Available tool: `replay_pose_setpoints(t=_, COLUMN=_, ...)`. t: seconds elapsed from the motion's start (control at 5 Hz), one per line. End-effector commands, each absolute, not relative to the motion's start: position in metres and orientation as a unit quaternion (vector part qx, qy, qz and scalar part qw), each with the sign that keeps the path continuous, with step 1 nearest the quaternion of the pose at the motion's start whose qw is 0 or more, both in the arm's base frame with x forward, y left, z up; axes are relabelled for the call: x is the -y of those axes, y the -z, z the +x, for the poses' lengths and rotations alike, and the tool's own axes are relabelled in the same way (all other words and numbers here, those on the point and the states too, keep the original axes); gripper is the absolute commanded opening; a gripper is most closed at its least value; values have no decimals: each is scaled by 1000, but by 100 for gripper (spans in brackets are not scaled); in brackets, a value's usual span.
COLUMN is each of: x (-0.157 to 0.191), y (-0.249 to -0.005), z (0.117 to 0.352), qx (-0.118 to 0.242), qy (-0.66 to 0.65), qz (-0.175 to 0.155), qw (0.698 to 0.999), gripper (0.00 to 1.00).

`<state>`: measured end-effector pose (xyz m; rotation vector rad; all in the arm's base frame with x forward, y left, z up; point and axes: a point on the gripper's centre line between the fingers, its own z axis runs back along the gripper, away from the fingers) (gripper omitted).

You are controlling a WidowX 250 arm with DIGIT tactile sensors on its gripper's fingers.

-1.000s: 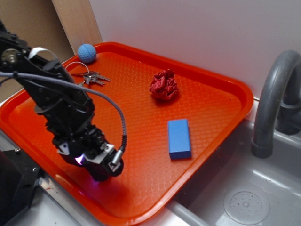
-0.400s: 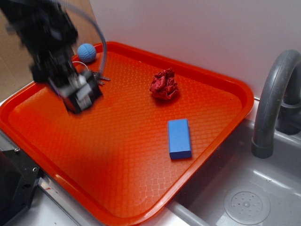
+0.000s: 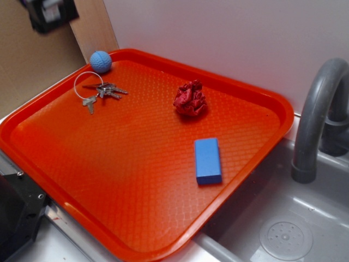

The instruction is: Grab the black box.

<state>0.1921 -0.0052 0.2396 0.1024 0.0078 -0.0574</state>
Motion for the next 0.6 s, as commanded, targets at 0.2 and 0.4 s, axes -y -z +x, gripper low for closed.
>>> replay_pose_setpoints(t=0.2, x=5, y=-213, z=244, qx=20, qy=22, qz=39, qw=999, gripper=0)
replay_pose_setpoints(t=0.4, x=5, y=-208, z=249, qx=20, qy=32, qz=17, qw=999, gripper=0)
